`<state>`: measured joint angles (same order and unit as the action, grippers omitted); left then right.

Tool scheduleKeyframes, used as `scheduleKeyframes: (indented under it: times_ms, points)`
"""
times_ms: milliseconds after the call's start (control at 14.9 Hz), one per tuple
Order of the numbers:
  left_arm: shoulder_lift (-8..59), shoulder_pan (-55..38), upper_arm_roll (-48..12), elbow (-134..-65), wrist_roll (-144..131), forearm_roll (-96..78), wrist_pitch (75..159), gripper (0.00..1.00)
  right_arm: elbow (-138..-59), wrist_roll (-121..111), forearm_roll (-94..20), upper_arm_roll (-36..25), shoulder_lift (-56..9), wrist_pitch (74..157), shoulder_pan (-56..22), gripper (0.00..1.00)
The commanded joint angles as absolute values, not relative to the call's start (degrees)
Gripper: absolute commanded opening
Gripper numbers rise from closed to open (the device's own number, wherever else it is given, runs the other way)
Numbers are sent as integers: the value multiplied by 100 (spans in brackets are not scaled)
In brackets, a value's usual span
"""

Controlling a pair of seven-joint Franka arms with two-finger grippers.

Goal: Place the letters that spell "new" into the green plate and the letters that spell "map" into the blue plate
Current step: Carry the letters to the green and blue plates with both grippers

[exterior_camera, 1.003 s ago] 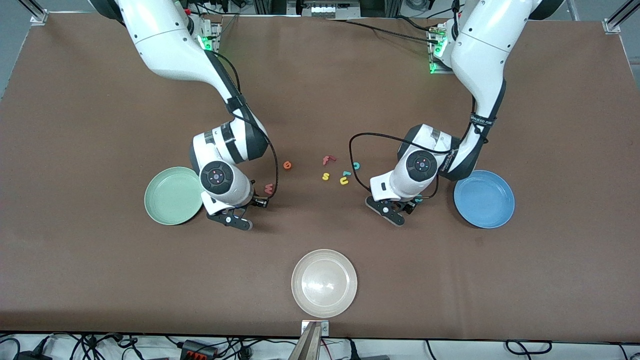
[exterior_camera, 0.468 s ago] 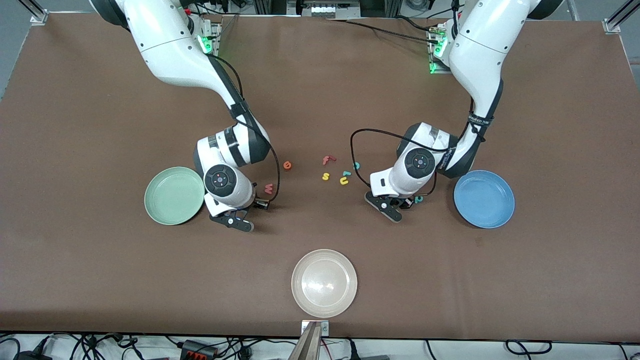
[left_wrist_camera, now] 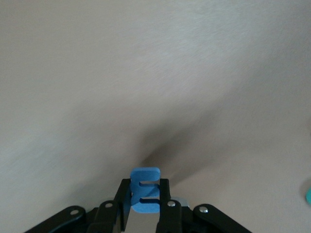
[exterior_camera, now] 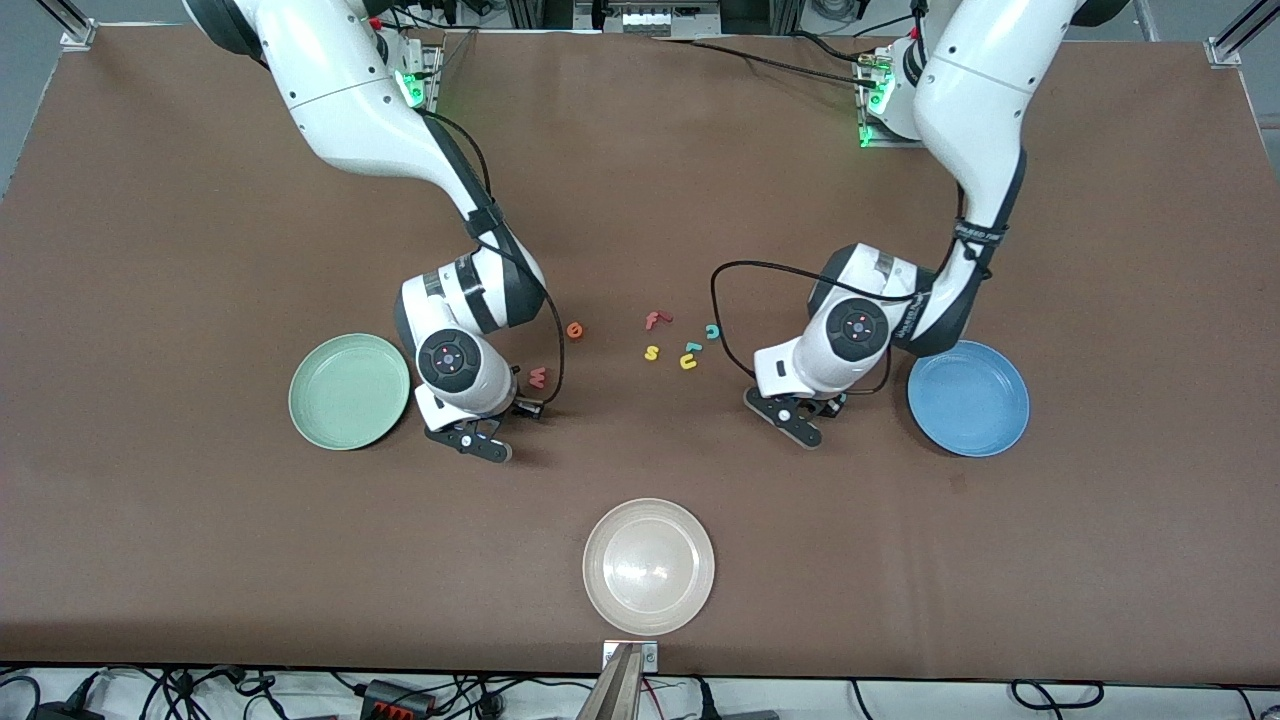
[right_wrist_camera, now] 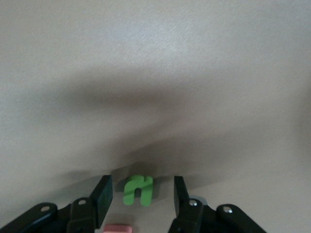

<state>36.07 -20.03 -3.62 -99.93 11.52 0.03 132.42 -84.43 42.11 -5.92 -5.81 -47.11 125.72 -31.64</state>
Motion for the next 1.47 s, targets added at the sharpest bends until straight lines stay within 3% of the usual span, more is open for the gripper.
scheduleKeyframes:
  times_ms: [0,134,468,669,736,803,870,936,1204,1405]
  points:
    - [2990,-1549,-343,-10099,1222,70,12387,2,-8341,4315,-659,-615,-4790,12604,-3234,52]
    - [2892,-1258,-334,-10099,1222,262,12025,2,-8341,4307,-659,-615,-4790,12604,-3234,47]
    - [3058,-318,-343,-10151,1221,474,12041,3,-8341,4298,-659,-615,-4834,12604,-3234,34]
    - [3181,-115,-334,-10195,1230,483,12067,3,-8341,4219,-650,-615,-4808,12595,-3234,19]
    - [3199,-53,-334,-10221,1222,483,12067,10,-8332,4201,-650,-624,-4773,12586,-3226,14]
    - [3225,-18,-334,-10239,1161,483,12067,24,-8332,4210,-650,-633,-4755,12586,-3234,11]
    - [3243,0,-334,-10265,1151,483,12067,52,-8332,4236,-598,-659,-4703,12551,-3243,10]
    - [3234,70,-343,-10274,1151,483,12067,100,-8349,4184,-572,-729,-4580,12455,-3208,10]
    - [3094,53,-430,-10231,1099,483,11874,100,-8463,3080,-475,-1378,-4009,11200,-3147,10]
    - [3076,-44,-746,-10195,880,431,11900,100,-9174,2130,-475,-1792,-3543,11197,-3129,10]
